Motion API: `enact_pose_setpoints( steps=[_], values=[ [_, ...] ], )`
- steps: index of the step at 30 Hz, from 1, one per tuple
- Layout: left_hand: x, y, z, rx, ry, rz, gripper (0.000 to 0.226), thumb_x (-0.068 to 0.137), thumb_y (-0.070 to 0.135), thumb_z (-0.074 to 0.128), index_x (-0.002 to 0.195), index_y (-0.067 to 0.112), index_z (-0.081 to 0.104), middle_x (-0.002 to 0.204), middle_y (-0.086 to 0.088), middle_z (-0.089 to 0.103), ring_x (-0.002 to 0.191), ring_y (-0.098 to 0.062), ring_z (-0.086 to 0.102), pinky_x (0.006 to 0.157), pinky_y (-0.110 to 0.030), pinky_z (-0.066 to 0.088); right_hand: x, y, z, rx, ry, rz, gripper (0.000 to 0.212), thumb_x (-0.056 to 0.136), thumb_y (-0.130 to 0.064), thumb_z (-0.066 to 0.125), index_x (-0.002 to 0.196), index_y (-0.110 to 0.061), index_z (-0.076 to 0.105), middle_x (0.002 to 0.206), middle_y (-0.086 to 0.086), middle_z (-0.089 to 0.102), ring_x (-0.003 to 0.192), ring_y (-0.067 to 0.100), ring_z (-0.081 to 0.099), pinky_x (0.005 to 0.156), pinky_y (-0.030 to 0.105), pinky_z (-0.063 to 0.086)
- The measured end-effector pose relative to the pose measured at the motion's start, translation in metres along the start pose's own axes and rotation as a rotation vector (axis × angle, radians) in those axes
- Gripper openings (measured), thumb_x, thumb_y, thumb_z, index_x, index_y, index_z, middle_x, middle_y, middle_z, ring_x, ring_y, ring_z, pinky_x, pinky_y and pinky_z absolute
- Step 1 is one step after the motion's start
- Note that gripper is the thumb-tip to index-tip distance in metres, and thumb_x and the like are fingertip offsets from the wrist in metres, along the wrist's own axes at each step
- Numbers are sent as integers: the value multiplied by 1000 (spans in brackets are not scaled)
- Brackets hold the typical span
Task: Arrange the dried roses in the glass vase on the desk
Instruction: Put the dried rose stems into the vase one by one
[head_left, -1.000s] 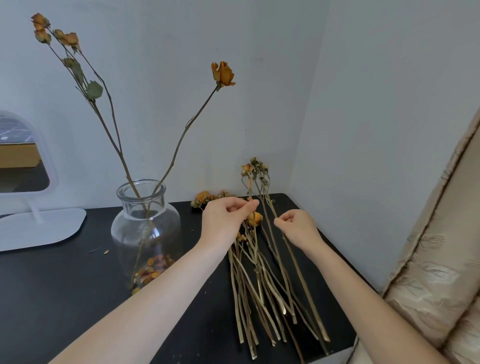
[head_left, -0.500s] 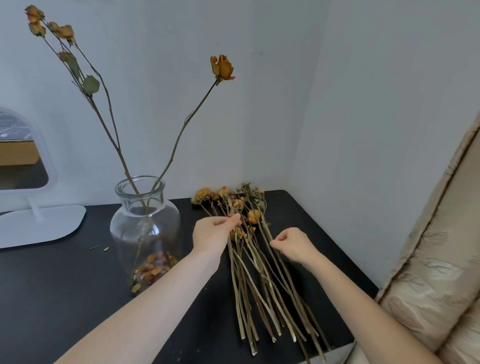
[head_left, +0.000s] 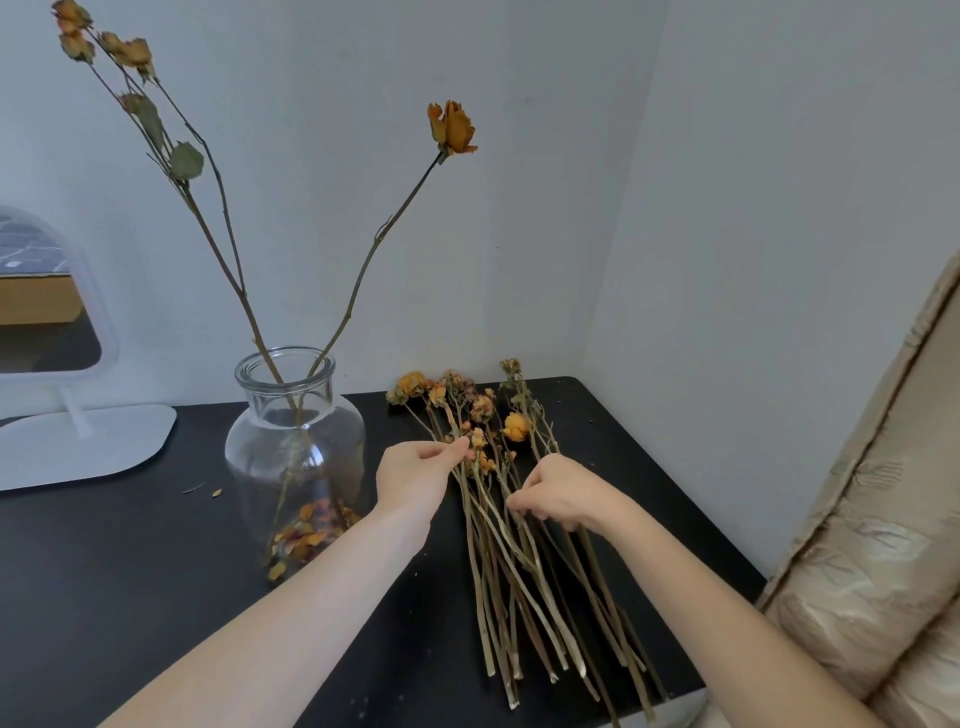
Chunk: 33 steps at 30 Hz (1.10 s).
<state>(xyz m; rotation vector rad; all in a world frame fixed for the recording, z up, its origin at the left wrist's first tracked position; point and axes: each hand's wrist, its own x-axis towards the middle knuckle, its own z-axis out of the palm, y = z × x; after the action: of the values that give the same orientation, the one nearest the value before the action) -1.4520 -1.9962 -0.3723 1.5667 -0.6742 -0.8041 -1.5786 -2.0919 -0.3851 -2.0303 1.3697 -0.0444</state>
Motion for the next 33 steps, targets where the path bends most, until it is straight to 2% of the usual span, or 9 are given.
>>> enact_pose_setpoints(
  steps=[8, 11, 15, 16, 18, 22, 26, 29, 33],
  values=[
    [-4, 10, 2, -25, 6, 34, 19, 87, 27, 62, 75, 16, 72, 117, -30, 53, 124, -48, 35, 104, -53, 31, -2, 0, -19, 139, 86, -47, 21, 86, -21, 57, 76, -7, 68, 51, -3, 41, 39, 11, 28, 37, 18, 26],
    [-3, 19, 2, -49, -2, 100, 19, 86, 28, 63, 75, 16, 73, 99, -8, 58, 119, -45, 41, 104, -51, 35, -1, 6, -21, 131, 70, -22, 20, 87, -20, 56, 76, -8, 67, 54, 0, 40, 39, 11, 28, 38, 19, 26],
    [-2, 28, 2, -54, 7, 198, 20, 86, 30, 63, 73, 18, 73, 78, 11, 64, 99, -13, 47, 93, -39, 43, -1, 10, -20, 126, 83, -3, 19, 86, -20, 57, 70, -10, 63, 53, 0, 41, 38, 10, 30, 37, 18, 28],
    [0, 28, 3, -47, 10, 215, 20, 86, 30, 63, 73, 18, 73, 76, 13, 69, 92, -8, 57, 88, -35, 42, -1, 10, -19, 126, 83, -3, 18, 86, -20, 58, 73, -9, 64, 54, 0, 42, 37, 10, 30, 37, 17, 28],
    [2, 23, 4, -32, 9, 228, 19, 86, 30, 63, 76, 17, 73, 80, 13, 65, 82, 0, 51, 86, -27, 35, -3, 10, -17, 93, 74, -2, 20, 86, -21, 58, 81, -4, 68, 61, 3, 45, 38, 9, 31, 37, 17, 29],
    [7, 8, 4, -25, 37, 169, 18, 86, 28, 64, 72, 20, 72, 77, 17, 57, 90, -2, 46, 88, -27, 32, -11, 11, -13, 10, 53, -22, 22, 89, -24, 58, 96, -5, 67, 66, 1, 51, 42, 6, 38, 39, 16, 32],
    [11, 2, 1, -35, 80, 137, 17, 85, 28, 65, 78, 15, 74, 76, 18, 54, 91, -2, 43, 86, -28, 32, -21, 11, -18, 31, 98, -140, 13, 88, -31, 60, 89, -18, 60, 65, -7, 50, 45, 1, 40, 40, 11, 31],
    [13, 3, 1, -36, 82, 149, 17, 85, 28, 65, 79, 15, 74, 75, 20, 54, 86, 1, 42, 85, -28, 32, -29, 6, -19, 20, -41, -198, 25, 85, -42, 61, 88, -17, 65, 55, -7, 47, 36, 2, 34, 36, 11, 30],
    [13, 3, 4, -32, 85, 151, 16, 85, 27, 65, 73, 19, 71, 74, 22, 53, 84, 1, 42, 86, -27, 32, -32, 1, -12, -17, -114, -191, 27, 85, -43, 60, 93, -18, 68, 57, -6, 48, 40, 6, 33, 38, 14, 31]
  ],
)
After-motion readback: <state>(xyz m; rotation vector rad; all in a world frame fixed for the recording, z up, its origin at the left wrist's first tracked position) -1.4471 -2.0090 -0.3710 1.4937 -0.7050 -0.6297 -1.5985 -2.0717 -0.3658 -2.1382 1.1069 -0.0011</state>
